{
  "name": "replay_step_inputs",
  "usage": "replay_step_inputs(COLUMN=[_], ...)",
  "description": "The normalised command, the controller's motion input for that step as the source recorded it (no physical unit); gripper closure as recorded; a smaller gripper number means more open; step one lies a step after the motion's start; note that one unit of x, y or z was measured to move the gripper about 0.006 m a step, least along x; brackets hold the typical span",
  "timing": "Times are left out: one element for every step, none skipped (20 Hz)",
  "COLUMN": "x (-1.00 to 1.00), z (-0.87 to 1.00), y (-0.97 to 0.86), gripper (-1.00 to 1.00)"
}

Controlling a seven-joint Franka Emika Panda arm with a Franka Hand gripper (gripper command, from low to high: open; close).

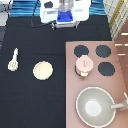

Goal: Take the lid off the pot, put the pot on the plate, and use the tool to push the pot to the front of the table.

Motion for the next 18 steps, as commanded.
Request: replay_step_inputs(x=[0.94,0.93,0.91,0.91,0.89,0.87,0.85,0.84,0.82,0.79,0.72,0.62,0.53,0.47,0.35,0.26,0.23,0.17], z=[0.36,0.32,0.28,0.19,0.08,0.0,0.0,-0.05,-0.17,-0.25,-0.35,-0.46,-0.55,-0.56,-0.52,-0.51,-0.52,-0.54], y=[0.61,0.63,0.64,0.64,0.64,0.64,0.65,0.66,0.66,0.67,0.7,0.74,0.75,0.75,0.67,0.62,0.59,0.55], gripper=[-1.0,-1.0,-1.0,-1.0,-1.0,-1.0,-1.0,-1.0,-1.0,-1.0,-1.0,-1.0,-1.0,-1.0,-1.0,-1.0,-1.0,-1.0])
